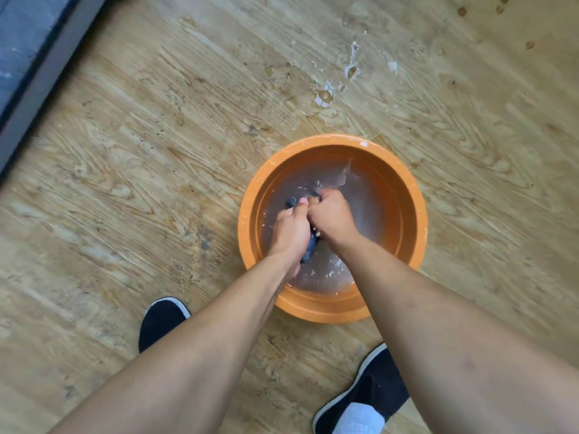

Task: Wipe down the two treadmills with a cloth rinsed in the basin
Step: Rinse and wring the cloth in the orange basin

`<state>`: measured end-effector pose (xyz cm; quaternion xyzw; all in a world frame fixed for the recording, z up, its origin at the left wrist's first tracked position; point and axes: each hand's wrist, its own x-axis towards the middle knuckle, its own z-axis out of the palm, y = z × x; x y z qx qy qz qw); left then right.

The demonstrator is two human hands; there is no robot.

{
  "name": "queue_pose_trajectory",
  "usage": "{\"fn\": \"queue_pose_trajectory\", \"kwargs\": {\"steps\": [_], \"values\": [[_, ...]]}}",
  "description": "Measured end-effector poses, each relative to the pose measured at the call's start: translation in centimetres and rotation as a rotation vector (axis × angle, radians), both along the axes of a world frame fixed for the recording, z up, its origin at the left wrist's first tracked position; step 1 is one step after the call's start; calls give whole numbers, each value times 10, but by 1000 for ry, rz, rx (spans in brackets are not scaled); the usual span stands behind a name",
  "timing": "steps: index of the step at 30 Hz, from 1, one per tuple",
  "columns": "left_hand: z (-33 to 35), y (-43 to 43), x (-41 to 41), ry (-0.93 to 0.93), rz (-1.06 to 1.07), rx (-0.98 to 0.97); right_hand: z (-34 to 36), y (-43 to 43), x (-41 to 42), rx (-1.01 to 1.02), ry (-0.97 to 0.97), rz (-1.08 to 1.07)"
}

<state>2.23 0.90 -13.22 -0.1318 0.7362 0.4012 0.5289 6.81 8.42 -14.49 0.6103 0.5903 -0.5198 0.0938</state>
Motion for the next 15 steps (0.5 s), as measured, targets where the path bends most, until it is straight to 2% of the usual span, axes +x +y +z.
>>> {"fn": "queue_pose_trajectory", "kwargs": {"steps": [4,7,9,11,13,15], "values": [[34,-16,6,127,-293,62,-11,13,22,-65,-112,-81],[26,-27,9,220,-153,11,-8,18,49,28,-198,-172],[15,-26,4,238,-66,-82,4,7,59,101,-156,-287],[7,-21,4,265,-86,-146,13,-9,63,163,-110,-379],[6,-10,12,198,-126,-114,25,-21,59,154,-40,-333],[7,3,18,-21,-42,-31,33,-31,49,105,47,-201]]}}
